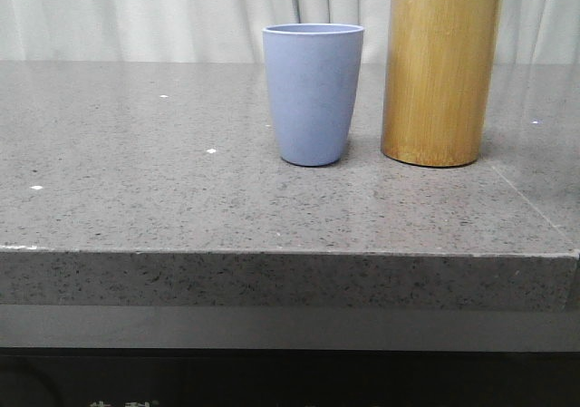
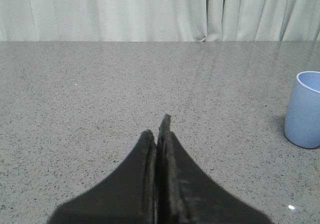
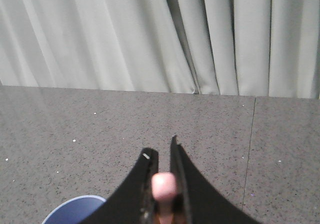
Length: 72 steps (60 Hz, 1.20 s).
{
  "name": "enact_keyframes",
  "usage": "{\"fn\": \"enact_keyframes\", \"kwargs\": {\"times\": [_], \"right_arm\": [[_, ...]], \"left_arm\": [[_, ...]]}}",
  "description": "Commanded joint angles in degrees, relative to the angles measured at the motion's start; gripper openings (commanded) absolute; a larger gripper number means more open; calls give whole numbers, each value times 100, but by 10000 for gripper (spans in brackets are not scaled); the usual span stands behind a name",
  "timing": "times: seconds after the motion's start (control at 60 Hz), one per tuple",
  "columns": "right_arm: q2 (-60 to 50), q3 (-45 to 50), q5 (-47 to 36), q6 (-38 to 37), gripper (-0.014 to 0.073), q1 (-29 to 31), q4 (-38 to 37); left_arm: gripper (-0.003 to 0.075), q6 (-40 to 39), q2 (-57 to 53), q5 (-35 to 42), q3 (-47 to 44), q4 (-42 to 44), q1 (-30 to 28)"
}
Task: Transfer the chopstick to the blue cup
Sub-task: 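Grasp the pink chopstick in the bamboo holder with the right gripper, then lower the pink chopstick into the blue cup with the right gripper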
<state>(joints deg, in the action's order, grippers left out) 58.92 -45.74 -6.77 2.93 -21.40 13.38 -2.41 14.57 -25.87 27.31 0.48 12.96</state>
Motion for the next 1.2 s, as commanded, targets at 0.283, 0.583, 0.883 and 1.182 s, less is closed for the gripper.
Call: {"fn": "enact_keyframes", "kwargs": {"times": [0.283,0.583,0.883,1.182], "right_arm": [[-136,-1837,1455,18,-73,-5,-528],[-115,-3316,3198,18,-71,-5,-669],[670,-3612,3529,18,-71,-267,-312],[1699,-3612,2972,18,-71,-825,-312]], "left_arm": [[-19,-13,56,462,159,-48,-21],[-19,-13,56,455,159,-48,-21],[-19,-13,56,455,159,-48,-21],[-19,-13,56,455,159,-48,-21]]}}
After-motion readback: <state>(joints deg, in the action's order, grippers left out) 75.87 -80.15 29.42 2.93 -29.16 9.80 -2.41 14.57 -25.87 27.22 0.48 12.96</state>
